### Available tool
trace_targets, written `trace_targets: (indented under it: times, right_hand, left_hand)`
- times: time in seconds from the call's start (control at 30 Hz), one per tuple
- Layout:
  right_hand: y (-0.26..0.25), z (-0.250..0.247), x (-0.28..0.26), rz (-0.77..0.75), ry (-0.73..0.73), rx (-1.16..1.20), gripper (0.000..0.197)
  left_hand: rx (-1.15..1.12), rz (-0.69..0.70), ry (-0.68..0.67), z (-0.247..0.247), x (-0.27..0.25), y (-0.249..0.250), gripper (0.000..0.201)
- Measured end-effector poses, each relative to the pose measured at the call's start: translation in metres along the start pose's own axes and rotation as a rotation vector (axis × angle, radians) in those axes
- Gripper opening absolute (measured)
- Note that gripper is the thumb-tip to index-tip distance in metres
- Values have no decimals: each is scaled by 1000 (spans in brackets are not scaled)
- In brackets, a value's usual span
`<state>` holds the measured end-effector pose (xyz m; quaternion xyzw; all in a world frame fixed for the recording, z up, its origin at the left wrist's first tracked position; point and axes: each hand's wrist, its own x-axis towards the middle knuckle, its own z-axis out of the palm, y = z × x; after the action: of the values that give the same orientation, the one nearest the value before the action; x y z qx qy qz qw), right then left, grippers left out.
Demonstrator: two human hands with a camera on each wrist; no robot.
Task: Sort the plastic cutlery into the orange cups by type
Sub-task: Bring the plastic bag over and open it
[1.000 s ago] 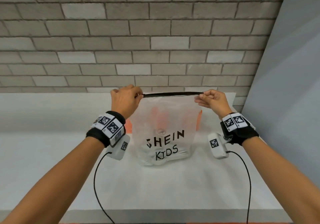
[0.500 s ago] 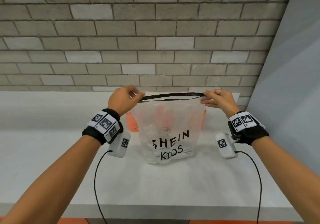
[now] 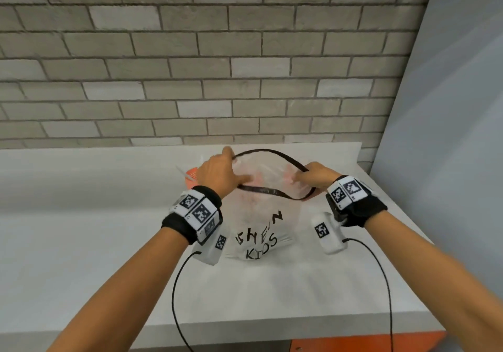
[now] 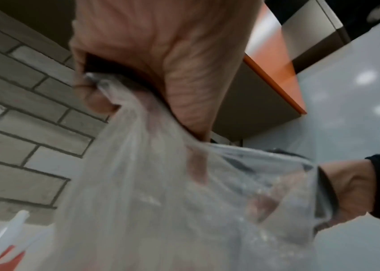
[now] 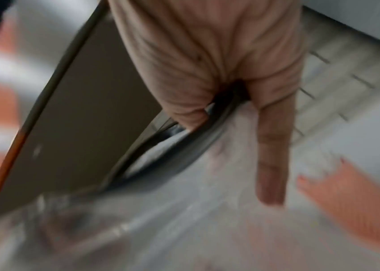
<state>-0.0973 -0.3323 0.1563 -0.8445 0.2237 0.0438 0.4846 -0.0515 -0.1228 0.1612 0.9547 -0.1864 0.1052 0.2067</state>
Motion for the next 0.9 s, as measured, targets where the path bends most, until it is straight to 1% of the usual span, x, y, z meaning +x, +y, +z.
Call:
trace_targets:
  times: [0.03,0.07,0.13,0.17,0.23,0.27,0.3,0.33,0.37,0.4,0.43,0.47,0.5,0.57,0.6,0.63,0.67,0.7,0.73,0.77,0.8,0.83,0.87,0.9]
  right_hand:
    - [2,3,2,10,-23,187,17]
    - [3,5,3,27,-48,393,14]
    - [6,9,5,86,-103,769,27]
    - [6,11,3,113,-119,891,30]
    - [8,17,-1,141,-148,1009,34]
    - [10,22,-4,140,-171,1046,36]
    - [14,26,-5,142,-181,1053,36]
    - [19,29,-7,132,-196,1021,34]
    - [27,32,-6,94,-211,926,32]
    - [36,34,-8,30,-234,770,30]
    - [46,36,-11,-42,-258,571,25]
    - [55,38,-15,-103,-299,385,14]
    - [64,42,-18,-128,-356,231,8]
    - [81,51,-23,-125,-472,27,18]
    - [86,55,-23,-130,-487,-43,24]
    - [92,58,-21,-151,-459,-98,28]
    - [95,58,-19,-171,-416,-138,28]
    - [97,56,-18,-174,-393,-142,22]
    - [98,53,-18,-165,-384,-91,17]
    - [100,49,-17,-110,-403,58,12]
    - [103,46,-16,-48,-435,291,8]
    - [103,41,-14,4,-465,576,9]
    - [102,36,-11,32,-477,839,12]
    - [100,32,-6,35,-470,1030,17]
  left_hand:
    - [70,-40,-60,6,-2,-5,64]
    - [128,-88,-121,13,-4,-10,71]
    - [211,-160,-239,34,-10,-18,79]
    - [234,-197,-297,47,-14,-22,75]
    - [222,-268,-382,72,-22,-30,54]
    - [177,-317,-415,83,-25,-35,44]
    - [86,-382,-440,92,-26,-42,37]
    - [-49,-457,-456,97,-26,-48,34]
    - [-241,-534,-478,102,-25,-54,31]
    - [-491,-620,-483,99,-27,-56,26]
    - [-732,-719,-460,96,-28,-58,19]
    - [-933,-791,-410,90,-31,-61,11]
    - [-1033,-817,-377,84,-32,-64,7]
    - [-1089,-768,-331,74,-40,-62,24]
    - [-1113,-742,-281,70,-46,-58,30]
    - [-1140,-720,-249,67,-53,-53,32]
    - [-1150,-688,-245,63,-59,-45,31]
    - [-1169,-661,-274,64,-60,-41,29]
    - [-1238,-648,-347,66,-60,-40,32]
    - [-1243,-629,-425,70,-57,-43,38]
    - [-1242,-605,-491,74,-54,-45,39]
    - [-1259,-620,-532,79,-51,-51,30]
    - [-1220,-635,-535,86,-49,-57,17]
    - [-1120,-585,-560,92,-48,-63,21]
